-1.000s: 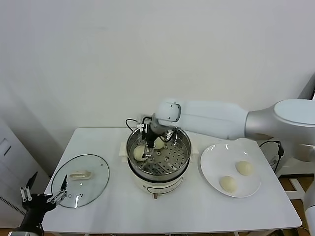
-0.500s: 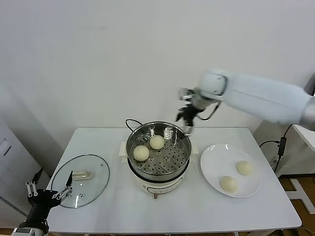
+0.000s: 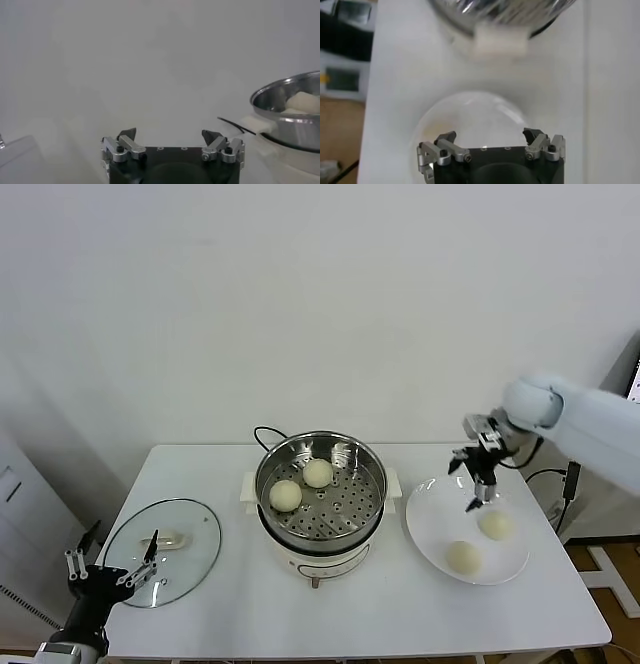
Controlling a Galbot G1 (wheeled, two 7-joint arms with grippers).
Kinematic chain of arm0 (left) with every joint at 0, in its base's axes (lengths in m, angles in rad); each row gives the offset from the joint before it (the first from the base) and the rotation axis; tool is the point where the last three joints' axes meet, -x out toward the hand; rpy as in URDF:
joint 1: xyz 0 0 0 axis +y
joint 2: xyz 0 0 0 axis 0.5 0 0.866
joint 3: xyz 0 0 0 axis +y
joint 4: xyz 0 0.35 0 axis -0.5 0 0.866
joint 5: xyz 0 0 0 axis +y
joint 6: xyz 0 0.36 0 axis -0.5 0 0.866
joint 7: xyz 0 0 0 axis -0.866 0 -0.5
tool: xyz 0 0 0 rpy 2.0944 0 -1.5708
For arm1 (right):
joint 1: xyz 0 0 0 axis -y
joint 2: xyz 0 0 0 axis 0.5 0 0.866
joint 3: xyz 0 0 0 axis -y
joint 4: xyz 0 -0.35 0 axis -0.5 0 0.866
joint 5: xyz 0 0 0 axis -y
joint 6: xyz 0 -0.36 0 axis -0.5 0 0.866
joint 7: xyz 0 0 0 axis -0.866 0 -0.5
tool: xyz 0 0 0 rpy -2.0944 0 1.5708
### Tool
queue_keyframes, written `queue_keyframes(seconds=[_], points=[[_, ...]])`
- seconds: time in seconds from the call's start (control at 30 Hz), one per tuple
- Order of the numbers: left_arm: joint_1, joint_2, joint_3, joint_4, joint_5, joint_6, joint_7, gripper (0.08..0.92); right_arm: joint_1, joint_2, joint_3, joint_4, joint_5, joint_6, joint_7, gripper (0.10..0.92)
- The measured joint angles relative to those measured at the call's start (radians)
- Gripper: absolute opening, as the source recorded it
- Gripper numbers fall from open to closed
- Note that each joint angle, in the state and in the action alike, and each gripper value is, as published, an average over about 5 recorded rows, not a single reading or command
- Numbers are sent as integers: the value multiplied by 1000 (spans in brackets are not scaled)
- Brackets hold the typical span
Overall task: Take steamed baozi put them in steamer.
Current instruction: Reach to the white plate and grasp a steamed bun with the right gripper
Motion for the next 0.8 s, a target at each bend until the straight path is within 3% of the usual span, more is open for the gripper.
queue_keyframes(seconds=[0.8], points=[[13, -18, 11, 0, 25, 2, -1, 823, -404, 22, 253, -77, -211, 69, 34, 811]])
